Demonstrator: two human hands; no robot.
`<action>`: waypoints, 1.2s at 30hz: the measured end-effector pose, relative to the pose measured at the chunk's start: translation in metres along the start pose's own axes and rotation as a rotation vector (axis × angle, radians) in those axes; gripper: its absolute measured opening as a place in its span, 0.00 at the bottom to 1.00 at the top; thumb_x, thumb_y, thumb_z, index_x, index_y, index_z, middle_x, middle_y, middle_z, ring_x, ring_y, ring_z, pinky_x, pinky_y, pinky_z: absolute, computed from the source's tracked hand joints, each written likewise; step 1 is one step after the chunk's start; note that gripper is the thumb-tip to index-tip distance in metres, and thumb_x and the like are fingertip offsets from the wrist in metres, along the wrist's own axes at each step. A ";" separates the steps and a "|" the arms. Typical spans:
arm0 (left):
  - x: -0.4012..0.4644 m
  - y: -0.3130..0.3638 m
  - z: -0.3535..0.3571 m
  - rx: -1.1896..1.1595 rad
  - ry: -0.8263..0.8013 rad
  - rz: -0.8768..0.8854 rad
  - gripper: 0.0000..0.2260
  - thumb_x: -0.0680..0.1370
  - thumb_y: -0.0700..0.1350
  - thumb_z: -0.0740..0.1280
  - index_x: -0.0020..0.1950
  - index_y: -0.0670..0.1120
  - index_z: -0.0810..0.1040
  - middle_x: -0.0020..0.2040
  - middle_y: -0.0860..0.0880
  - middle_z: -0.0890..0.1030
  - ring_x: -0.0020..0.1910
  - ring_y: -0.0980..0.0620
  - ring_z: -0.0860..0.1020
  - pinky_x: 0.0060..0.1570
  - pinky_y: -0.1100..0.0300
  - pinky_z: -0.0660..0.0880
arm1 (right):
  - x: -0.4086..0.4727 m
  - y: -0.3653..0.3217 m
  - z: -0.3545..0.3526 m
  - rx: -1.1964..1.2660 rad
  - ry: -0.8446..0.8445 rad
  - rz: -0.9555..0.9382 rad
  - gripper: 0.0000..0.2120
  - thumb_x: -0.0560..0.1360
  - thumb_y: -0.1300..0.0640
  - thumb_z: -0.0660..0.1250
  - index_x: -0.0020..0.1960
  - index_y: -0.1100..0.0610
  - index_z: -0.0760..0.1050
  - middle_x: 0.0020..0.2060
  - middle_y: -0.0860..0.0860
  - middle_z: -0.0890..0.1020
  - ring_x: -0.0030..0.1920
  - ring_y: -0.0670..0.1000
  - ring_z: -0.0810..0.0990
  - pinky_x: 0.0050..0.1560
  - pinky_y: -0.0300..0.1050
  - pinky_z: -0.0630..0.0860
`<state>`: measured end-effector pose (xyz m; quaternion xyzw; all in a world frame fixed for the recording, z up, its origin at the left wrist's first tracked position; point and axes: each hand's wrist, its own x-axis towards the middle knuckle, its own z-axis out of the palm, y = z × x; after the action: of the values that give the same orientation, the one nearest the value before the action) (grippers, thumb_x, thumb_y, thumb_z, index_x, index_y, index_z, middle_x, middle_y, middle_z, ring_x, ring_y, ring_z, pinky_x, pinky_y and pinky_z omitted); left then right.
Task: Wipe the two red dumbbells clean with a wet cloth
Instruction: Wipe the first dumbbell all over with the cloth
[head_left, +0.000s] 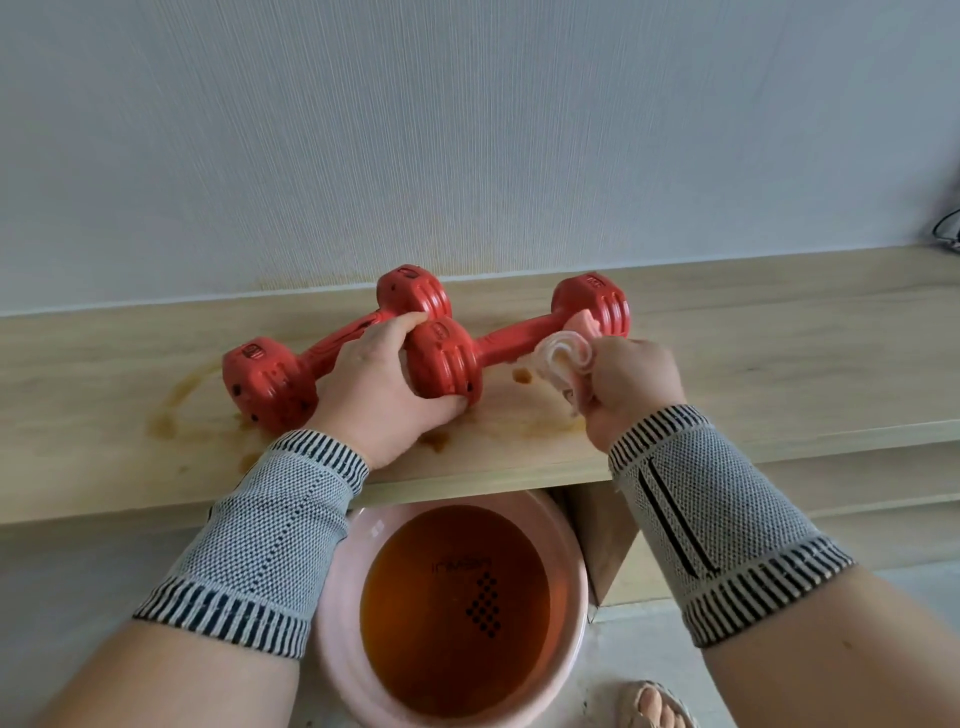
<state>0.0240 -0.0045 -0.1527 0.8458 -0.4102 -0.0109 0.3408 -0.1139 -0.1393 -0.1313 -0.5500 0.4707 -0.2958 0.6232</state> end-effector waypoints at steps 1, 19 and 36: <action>0.000 0.000 0.000 -0.002 0.002 0.002 0.43 0.61 0.56 0.80 0.73 0.52 0.67 0.70 0.49 0.72 0.70 0.49 0.69 0.71 0.52 0.63 | -0.003 0.002 0.002 -0.114 -0.021 -0.003 0.09 0.78 0.61 0.65 0.58 0.60 0.76 0.44 0.50 0.78 0.44 0.50 0.79 0.43 0.42 0.78; 0.001 0.008 0.002 0.005 -0.014 -0.069 0.42 0.58 0.62 0.78 0.69 0.56 0.68 0.63 0.54 0.75 0.63 0.52 0.73 0.64 0.54 0.68 | -0.011 -0.013 -0.007 0.295 0.159 -0.101 0.14 0.77 0.61 0.60 0.56 0.54 0.81 0.46 0.54 0.85 0.41 0.51 0.85 0.24 0.34 0.71; -0.009 0.019 -0.011 0.045 -0.010 -0.067 0.41 0.64 0.57 0.79 0.73 0.51 0.66 0.70 0.48 0.71 0.68 0.50 0.69 0.62 0.63 0.61 | -0.011 0.016 0.014 -0.794 -0.249 -0.846 0.18 0.76 0.65 0.62 0.61 0.50 0.80 0.62 0.48 0.78 0.56 0.52 0.80 0.58 0.48 0.76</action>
<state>0.0082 0.0002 -0.1358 0.8665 -0.3835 -0.0171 0.3191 -0.1083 -0.1201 -0.1449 -0.9116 0.2083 -0.2529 0.2481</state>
